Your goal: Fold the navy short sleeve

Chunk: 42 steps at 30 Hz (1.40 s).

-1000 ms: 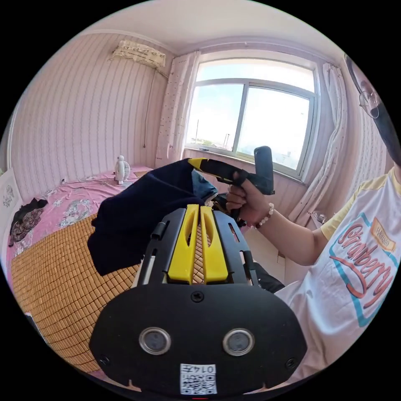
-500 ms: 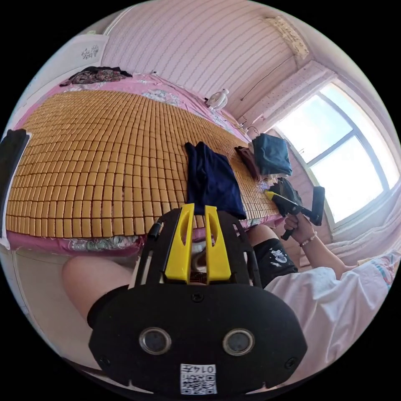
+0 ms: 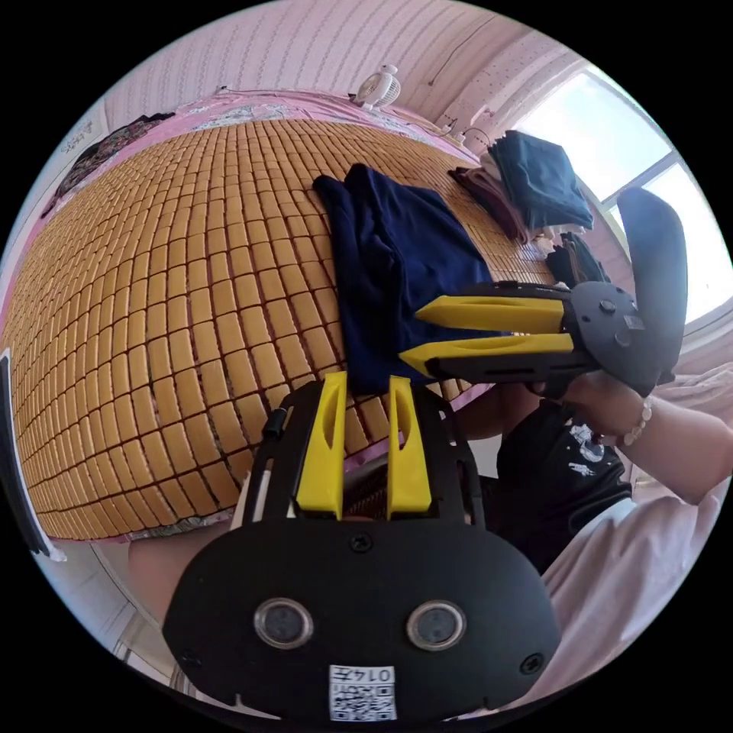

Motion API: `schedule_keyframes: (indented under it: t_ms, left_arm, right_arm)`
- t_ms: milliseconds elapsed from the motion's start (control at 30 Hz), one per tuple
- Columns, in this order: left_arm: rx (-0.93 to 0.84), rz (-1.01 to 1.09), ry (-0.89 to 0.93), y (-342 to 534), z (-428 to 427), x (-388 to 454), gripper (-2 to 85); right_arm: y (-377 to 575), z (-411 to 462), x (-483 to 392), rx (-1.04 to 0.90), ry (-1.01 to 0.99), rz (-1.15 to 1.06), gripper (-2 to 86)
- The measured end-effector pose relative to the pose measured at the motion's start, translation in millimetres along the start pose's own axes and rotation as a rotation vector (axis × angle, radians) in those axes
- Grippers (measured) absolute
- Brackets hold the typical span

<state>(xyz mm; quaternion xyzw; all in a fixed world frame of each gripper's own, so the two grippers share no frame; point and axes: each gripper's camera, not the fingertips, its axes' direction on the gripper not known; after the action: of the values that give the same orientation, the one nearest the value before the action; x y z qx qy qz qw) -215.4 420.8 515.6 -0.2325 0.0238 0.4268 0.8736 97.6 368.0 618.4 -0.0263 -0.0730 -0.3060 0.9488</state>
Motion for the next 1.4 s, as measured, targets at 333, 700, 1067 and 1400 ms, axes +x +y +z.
schedule_keyframes:
  t_ms: [333, 700, 1067, 1400]
  left_arm:
    - [0.042, 0.025, 0.029, 38.8, -41.9, -6.6, 3.3]
    - [0.355, 0.019, 0.078, 102.3, -173.7, -5.2, -1.0]
    - [0.983, 0.225, -0.030, 167.1, -482.1, 22.0, -1.0]
    - [1.300, 0.304, -0.050, 277.6, -645.6, 52.7, -1.0]
  right_arm:
    - [76.9, -46.9, 77.7, 0.209, -0.250, 0.333, 0.9]
    - [247.6, -168.7, 164.2, 0.698, -0.305, 0.705, 0.3]
    - [226.3, -381.8, 124.3, 1.149, -0.225, 0.223, 0.2]
    - [241.5, -506.5, 42.9, 1.273, -0.134, -0.039, 0.2]
